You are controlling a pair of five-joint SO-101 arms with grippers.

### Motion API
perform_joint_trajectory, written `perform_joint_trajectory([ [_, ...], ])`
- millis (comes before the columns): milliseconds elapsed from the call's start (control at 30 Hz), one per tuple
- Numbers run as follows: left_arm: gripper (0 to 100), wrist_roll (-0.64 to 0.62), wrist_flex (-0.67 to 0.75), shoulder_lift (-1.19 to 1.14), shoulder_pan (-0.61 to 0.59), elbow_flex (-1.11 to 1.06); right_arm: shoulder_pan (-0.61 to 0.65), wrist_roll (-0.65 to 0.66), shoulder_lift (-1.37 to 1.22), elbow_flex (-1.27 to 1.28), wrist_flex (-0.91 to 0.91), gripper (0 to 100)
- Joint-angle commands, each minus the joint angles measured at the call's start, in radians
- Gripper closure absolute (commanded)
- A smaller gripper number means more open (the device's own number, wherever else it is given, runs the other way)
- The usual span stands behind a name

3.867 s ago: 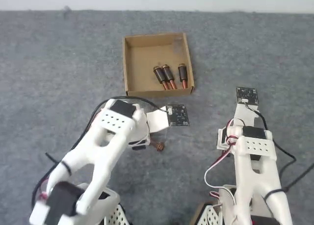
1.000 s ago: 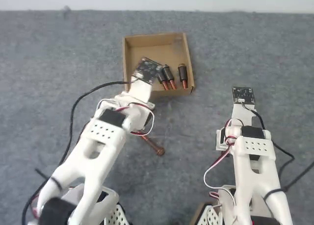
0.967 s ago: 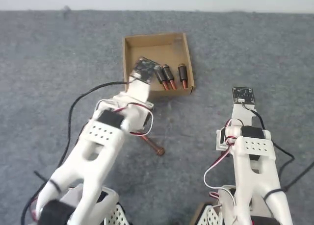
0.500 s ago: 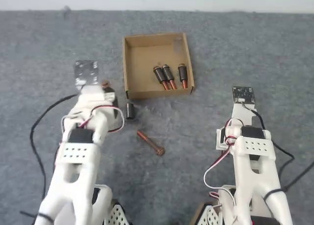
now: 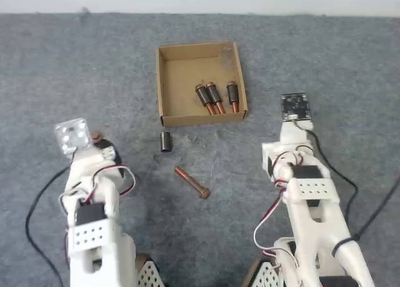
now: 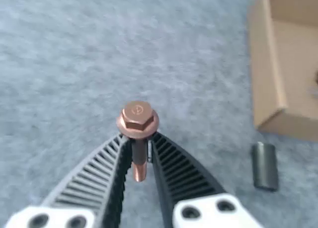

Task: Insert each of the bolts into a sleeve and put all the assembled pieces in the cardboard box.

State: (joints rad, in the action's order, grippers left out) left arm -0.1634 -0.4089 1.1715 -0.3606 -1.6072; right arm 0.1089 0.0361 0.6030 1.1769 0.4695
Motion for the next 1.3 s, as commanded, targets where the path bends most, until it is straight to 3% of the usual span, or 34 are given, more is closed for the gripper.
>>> perform_joint_trajectory([
  [0, 99, -0.009, 0.026, 0.180, -0.023, -0.051, 0.062, 0.014, 0.039, 0.006, -0.220, 98.9],
  [233, 99, -0.009, -0.068, 0.322, -0.015, -0.084, 0.186, 0.014, 0.039, 0.011, -0.404, 98.9],
  [567, 99, -0.006, -0.074, 0.334, -0.015, -0.084, 0.318, 0.014, 0.010, 0.002, -0.611, 98.9],
  [900, 99, -0.005, -0.071, 0.334, -0.015, -0.084, 0.326, 0.014, -0.430, -0.161, -1.099, 98.9],
  [1267, 99, -0.005, -0.069, 0.334, -0.015, -0.084, 0.357, 0.009, -0.881, -0.276, -1.758, 98.9],
])
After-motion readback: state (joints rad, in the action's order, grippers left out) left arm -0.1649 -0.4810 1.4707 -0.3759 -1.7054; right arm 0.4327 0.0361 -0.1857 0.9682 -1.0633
